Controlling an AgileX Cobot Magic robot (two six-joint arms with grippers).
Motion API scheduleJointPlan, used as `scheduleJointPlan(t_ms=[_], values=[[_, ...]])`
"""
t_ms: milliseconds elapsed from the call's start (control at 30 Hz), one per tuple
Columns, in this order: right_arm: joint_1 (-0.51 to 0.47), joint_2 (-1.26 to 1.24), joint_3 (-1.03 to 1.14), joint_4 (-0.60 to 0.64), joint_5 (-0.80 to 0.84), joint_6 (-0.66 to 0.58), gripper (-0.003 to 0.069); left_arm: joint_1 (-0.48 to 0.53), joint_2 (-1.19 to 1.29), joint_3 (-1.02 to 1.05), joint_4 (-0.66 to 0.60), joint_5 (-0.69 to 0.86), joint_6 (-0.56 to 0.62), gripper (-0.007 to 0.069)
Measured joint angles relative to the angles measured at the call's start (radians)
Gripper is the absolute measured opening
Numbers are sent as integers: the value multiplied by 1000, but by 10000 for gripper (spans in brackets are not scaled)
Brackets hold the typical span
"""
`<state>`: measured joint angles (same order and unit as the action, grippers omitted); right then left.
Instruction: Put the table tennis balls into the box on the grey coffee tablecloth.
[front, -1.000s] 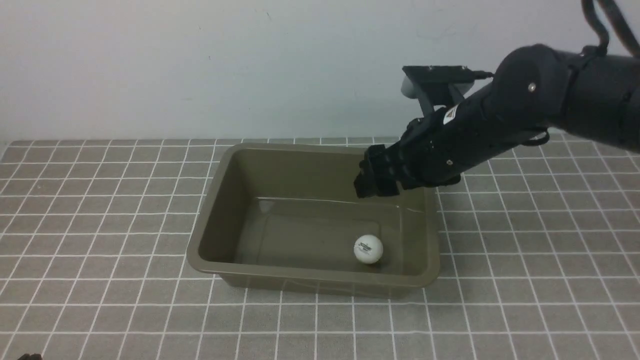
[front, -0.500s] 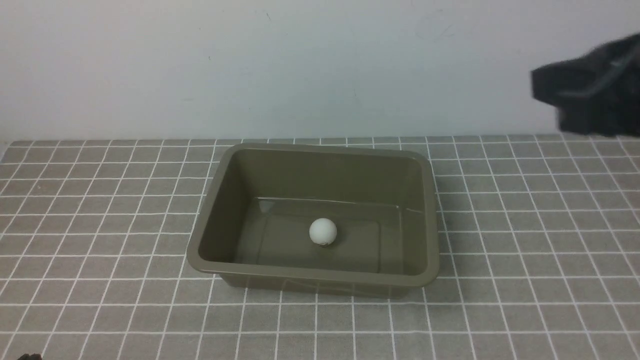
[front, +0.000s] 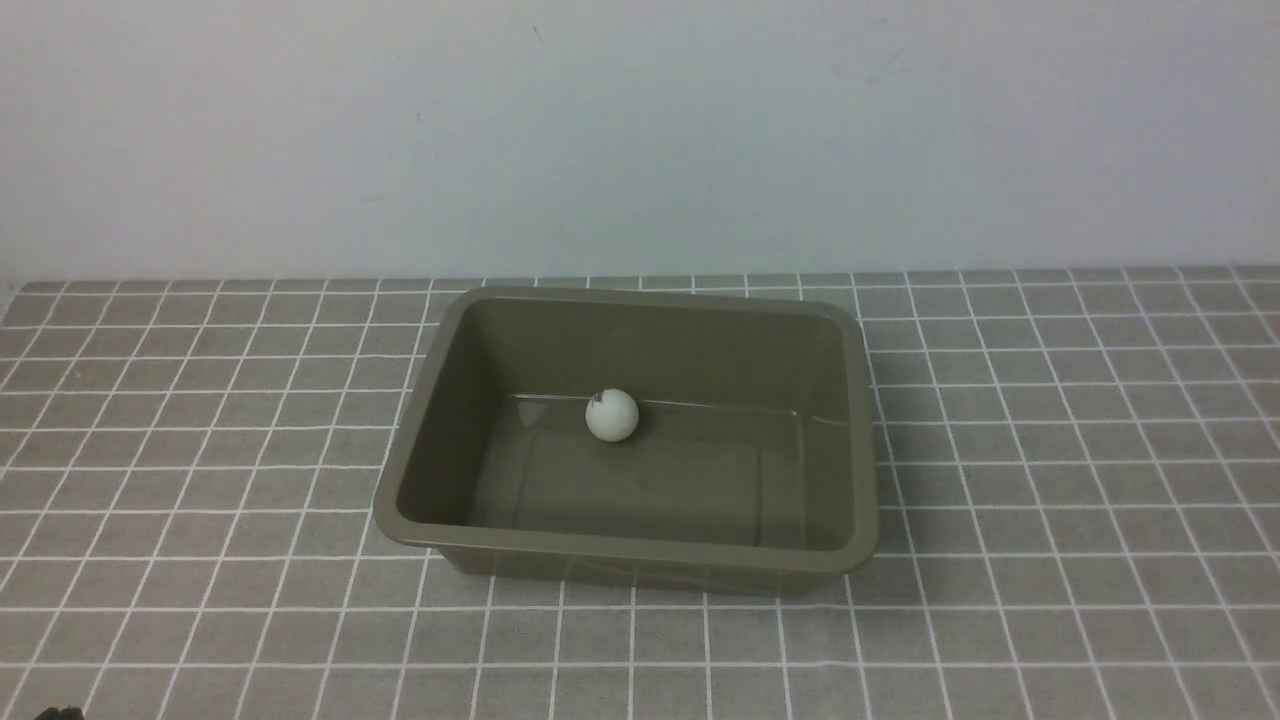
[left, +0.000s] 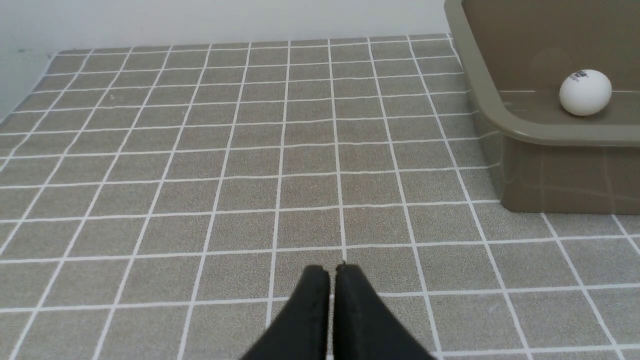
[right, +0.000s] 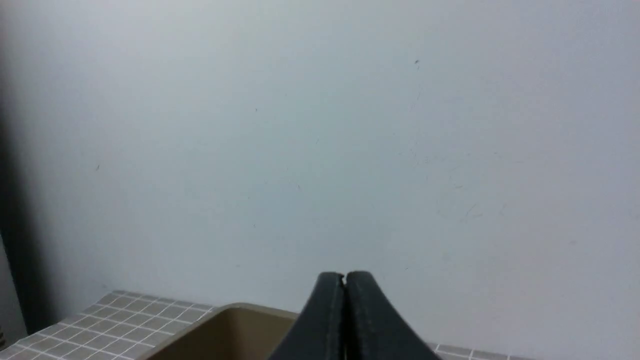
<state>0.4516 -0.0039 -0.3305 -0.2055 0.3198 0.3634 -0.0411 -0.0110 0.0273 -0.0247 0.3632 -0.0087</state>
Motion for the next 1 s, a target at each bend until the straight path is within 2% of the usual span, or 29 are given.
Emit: scheduleJointPlan(t_ms=[200, 633, 700, 867, 1000], values=[[0, -8, 17, -29, 19, 83, -10, 0, 0, 0, 0, 0, 0, -1], [0, -8, 27, -45, 32, 83, -10, 2, 0, 0, 0, 0, 0, -1], [0, -8, 38, -25, 31, 61, -10, 2, 0, 0, 0, 0, 0, -1], [0, -8, 80, 179, 29, -164, -10, 2, 0, 0, 0, 0, 0, -1], [0, -8, 121, 216, 24, -279, -10, 2, 0, 0, 0, 0, 0, -1]])
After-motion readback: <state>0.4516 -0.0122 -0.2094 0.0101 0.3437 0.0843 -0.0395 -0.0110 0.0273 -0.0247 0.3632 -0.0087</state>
